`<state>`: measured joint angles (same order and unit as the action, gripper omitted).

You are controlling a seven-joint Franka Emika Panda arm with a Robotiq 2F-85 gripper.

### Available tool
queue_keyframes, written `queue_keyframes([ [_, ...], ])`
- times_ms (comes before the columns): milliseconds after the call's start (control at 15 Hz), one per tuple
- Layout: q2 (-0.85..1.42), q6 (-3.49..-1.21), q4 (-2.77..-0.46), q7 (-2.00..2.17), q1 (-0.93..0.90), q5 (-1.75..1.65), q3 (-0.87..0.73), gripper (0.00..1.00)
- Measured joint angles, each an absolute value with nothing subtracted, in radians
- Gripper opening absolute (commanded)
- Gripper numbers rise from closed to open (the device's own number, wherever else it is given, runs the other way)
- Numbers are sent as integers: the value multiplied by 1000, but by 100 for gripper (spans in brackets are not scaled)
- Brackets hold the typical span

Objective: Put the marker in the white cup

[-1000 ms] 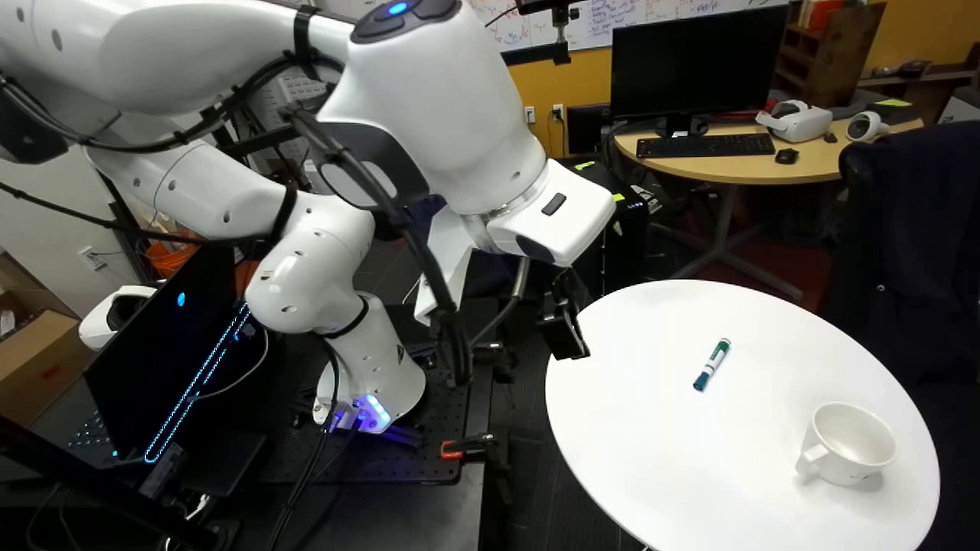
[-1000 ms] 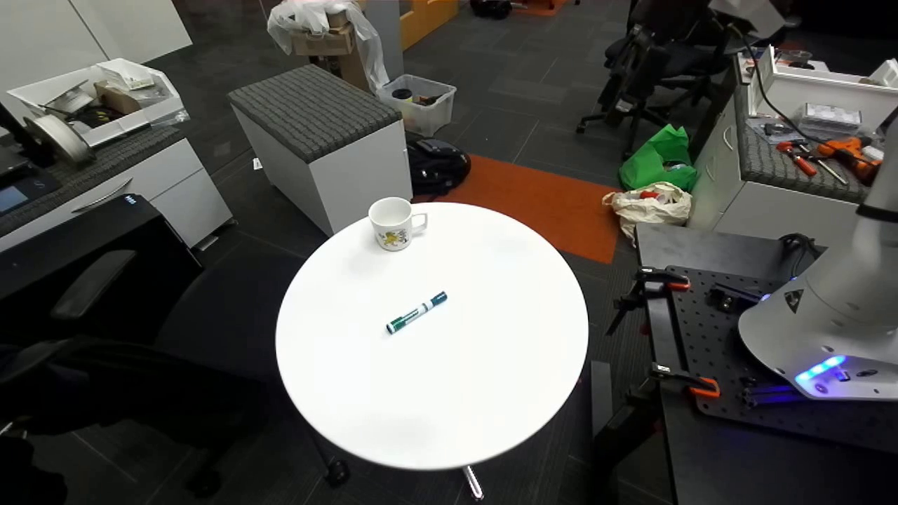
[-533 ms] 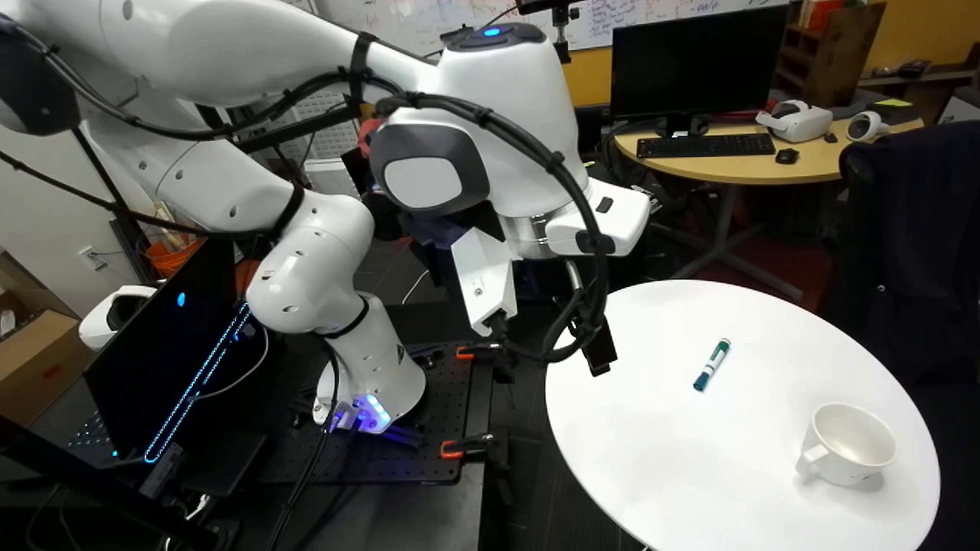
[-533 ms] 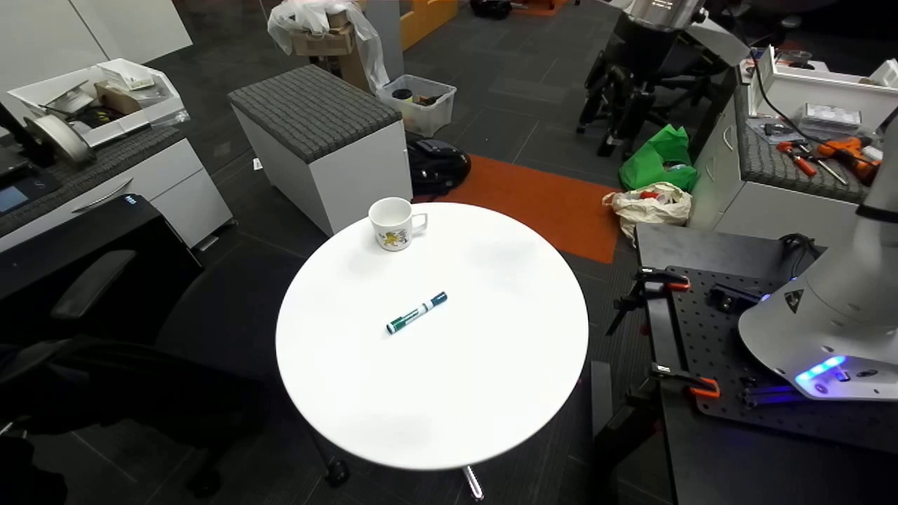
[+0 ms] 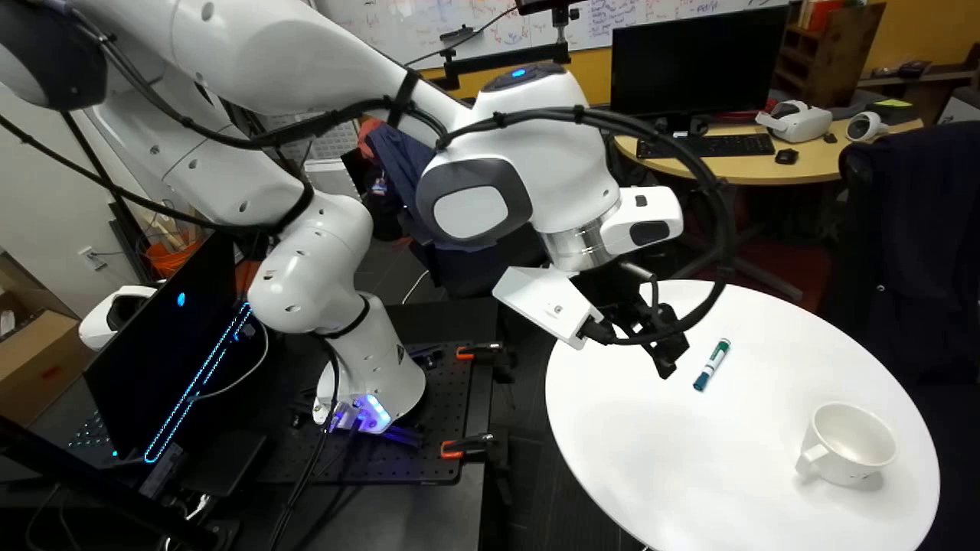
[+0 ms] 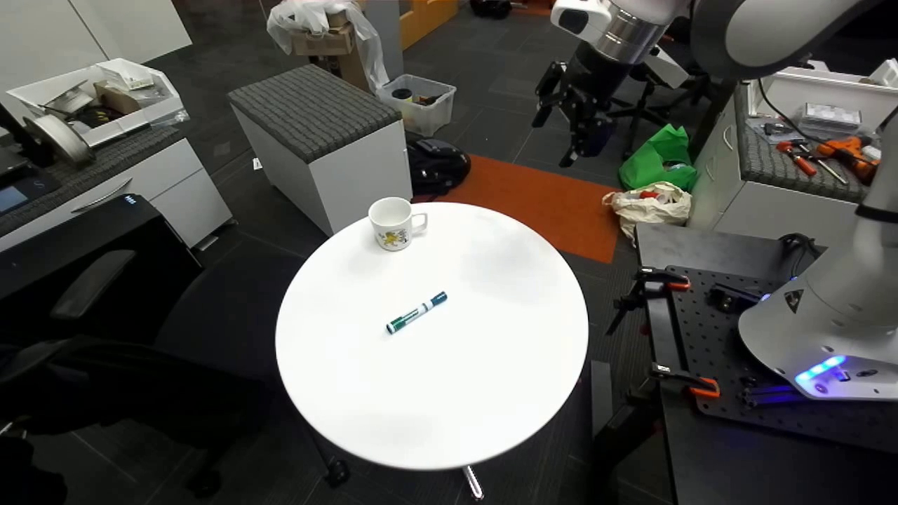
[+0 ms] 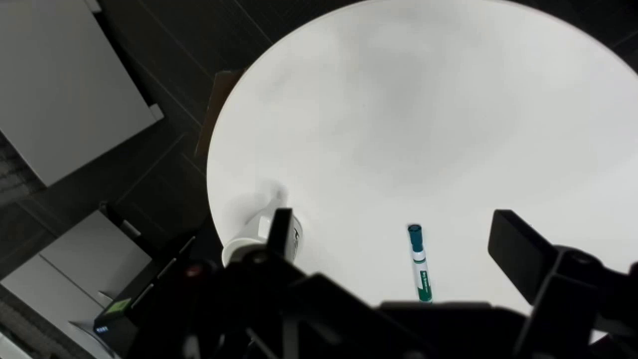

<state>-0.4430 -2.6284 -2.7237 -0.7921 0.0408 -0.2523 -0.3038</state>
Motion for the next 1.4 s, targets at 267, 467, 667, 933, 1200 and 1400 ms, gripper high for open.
queue_keyframes([
  [267, -368, -2690, -2723, -923, -17, -174, -312, 100],
  [467, -326, -2691, -2716, -1014, -57, -111, -312, 100],
  [667, -286, -2692, -2702, -1076, -77, -68, -304, 100],
  [933, -209, -2713, -2665, -1095, -79, -48, -277, 100],
  [1200, -96, -2776, -2621, -1095, -70, -50, -231, 100],
  [1400, -47, -2783, -2597, -1095, -63, -50, -213, 100],
])
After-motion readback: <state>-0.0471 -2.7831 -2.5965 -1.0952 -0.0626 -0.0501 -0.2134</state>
